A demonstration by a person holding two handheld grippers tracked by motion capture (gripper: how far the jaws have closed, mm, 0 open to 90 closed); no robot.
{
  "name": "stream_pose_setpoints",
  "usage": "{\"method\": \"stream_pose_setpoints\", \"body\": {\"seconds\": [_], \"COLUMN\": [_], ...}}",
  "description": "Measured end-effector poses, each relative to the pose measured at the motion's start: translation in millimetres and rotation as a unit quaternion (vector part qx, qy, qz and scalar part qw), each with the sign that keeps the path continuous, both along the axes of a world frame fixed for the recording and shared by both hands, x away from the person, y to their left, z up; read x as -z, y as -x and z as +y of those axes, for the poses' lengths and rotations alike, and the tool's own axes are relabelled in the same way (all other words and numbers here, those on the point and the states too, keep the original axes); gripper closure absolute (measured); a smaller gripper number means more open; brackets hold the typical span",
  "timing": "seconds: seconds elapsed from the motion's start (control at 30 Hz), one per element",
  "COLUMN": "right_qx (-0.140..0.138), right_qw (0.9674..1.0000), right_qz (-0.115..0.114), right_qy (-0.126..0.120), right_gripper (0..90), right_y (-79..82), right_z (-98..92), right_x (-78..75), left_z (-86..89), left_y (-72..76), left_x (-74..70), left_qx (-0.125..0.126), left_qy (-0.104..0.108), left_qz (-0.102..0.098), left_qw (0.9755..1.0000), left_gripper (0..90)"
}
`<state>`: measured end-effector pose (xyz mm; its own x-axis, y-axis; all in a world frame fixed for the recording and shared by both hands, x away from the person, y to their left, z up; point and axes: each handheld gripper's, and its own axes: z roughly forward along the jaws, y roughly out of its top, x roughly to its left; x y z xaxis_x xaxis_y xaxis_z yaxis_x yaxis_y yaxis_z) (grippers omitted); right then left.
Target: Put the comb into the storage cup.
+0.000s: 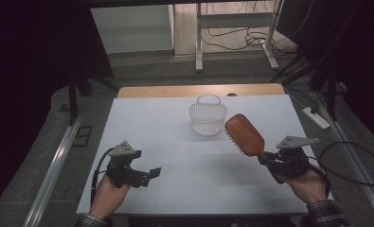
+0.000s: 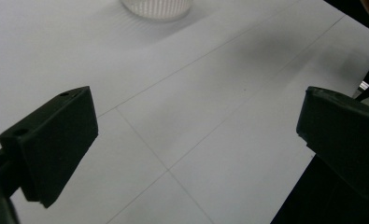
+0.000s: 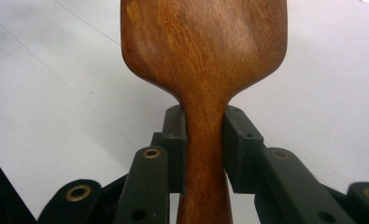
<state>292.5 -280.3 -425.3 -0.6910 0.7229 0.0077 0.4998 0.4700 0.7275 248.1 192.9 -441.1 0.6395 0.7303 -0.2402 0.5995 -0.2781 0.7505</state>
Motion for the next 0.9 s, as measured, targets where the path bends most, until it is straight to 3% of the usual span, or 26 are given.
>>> {"method": "stream_pose_setpoints", "body": {"seconds": [0.2, 0.7, 0.9], "right_qx": [-0.008, -0.034, -0.048], "right_qw": [1.0, 0.9992, 0.9986], "right_qz": [-0.002, -0.017, -0.017], "right_qy": [-0.002, -0.007, -0.013], "right_gripper": [72.2, 72.2, 72.2], "right_y": [0.0, 4.5, 5.6], "right_z": [9.6, 31.2, 38.1], "right_x": [2.7, 2.9, 2.5], "left_z": [-10.5, -34.6, -42.7], "left_y": [-8.6, -25.2, -32.0], "left_x": [-1.2, -5.8, -10.5], "left_qx": [0.013, 0.036, 0.042], "left_qy": [0.021, 0.028, 0.042], "left_qz": [0.006, 0.009, 0.007], "left_qw": [0.9997, 0.9989, 0.9982], "left_gripper": [0.0, 0.2, 0.3]}}
